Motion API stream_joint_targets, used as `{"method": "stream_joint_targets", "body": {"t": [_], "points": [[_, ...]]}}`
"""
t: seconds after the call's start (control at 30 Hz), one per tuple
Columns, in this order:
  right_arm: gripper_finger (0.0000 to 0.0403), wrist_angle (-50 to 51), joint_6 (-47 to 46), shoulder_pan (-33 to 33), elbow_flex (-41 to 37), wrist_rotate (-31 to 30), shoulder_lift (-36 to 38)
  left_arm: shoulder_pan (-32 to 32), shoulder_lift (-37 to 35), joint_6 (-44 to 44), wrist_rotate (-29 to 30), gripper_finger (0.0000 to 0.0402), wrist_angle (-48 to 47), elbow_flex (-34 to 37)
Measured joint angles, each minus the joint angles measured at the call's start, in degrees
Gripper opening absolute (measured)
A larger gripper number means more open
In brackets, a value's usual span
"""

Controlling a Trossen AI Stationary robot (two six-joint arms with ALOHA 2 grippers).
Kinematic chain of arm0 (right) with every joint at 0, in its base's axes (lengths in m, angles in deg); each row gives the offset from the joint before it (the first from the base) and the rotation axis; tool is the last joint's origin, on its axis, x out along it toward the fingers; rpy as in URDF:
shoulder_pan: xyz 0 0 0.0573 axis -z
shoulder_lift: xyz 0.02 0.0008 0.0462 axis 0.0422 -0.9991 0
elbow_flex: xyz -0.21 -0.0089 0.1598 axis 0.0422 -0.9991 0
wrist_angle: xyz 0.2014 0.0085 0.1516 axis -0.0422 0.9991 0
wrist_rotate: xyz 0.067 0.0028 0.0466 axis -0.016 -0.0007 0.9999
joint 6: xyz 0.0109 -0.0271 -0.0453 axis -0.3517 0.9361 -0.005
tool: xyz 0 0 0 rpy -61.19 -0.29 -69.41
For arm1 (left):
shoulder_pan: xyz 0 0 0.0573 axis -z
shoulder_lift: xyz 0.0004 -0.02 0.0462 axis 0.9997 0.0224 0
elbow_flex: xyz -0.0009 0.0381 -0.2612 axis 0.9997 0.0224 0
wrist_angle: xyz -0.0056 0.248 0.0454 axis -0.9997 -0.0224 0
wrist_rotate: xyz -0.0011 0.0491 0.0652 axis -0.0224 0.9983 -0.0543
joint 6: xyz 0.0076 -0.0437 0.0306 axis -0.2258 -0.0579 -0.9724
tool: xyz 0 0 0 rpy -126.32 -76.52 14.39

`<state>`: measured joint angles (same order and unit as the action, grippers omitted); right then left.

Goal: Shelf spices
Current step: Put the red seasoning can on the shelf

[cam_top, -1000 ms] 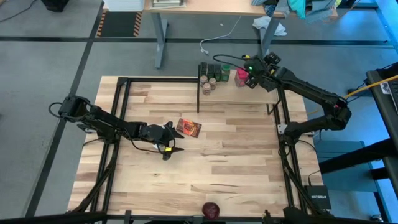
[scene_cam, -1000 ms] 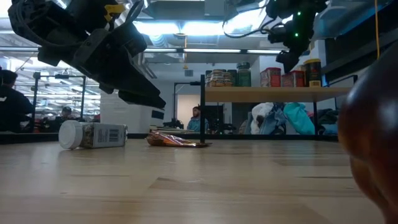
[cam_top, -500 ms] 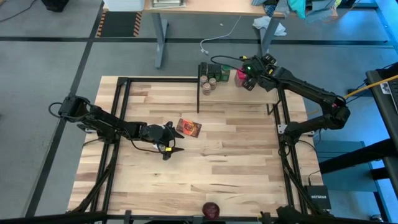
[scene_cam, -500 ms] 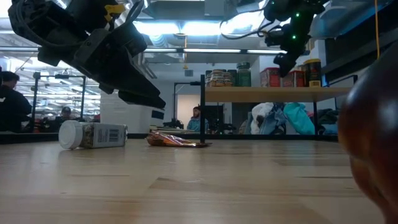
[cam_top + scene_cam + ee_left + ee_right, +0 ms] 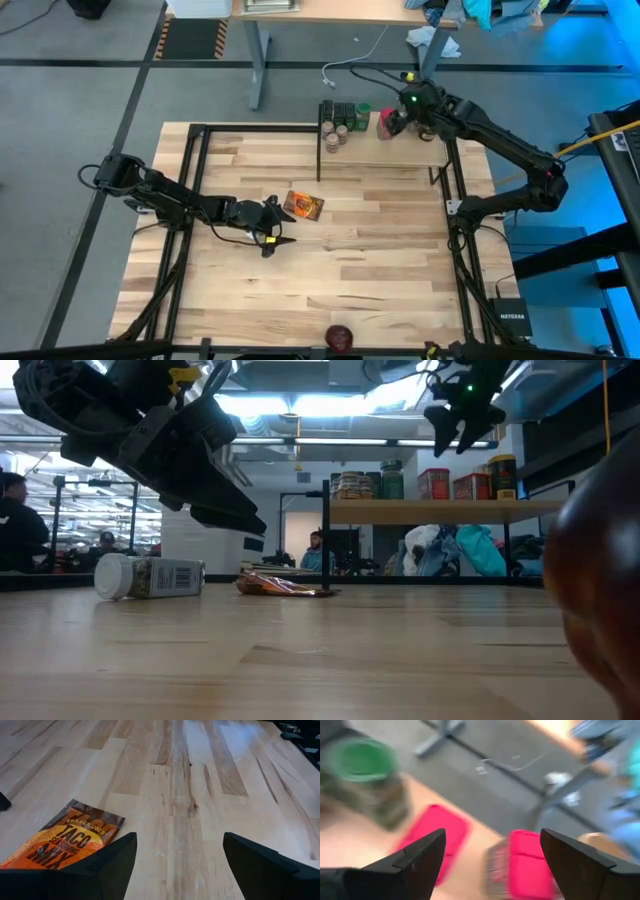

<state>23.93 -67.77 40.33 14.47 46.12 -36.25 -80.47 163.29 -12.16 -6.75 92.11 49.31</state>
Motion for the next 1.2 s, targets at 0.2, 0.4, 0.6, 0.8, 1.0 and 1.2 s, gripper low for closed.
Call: {"method": "stream_joint_targets", "body": {"t": [0.2,0.4,0.6,0.8,1.0,1.2], "points": [[0.0331,4.6,-4.8,0.0,0.8,3.4,-1.3,0.0,0.0,0.0,0.0,0.029,0.0,0.0],[0.0331,7.8,-4.9,0.0,0.8,0.8,-2.7,0.0,0.0,-0.2,0.0,0.029,0.0,0.0],[0.0331,7.6,-3.3,0.0,1.0,0.7,-3.1,0.0,0.0,-0.2,0.0,0.029,0.0,0.0],[0.0331,12.1,-1.3,-1.5,5.0,1.5,-2.2,0.0,0.0,-0.2,0.0,0.029,0.0,0.0],[0.0331,19.1,0.2,-3.8,7.2,-4.1,-2.1,0.0,0.0,0.0,0.0,0.029,0.0,0.0],[0.0331,21.8,1.7,-3.8,6.0,-13.3,-4.6,0.0,0.0,0.6,0.0,0.029,0.0,0.0]]}}
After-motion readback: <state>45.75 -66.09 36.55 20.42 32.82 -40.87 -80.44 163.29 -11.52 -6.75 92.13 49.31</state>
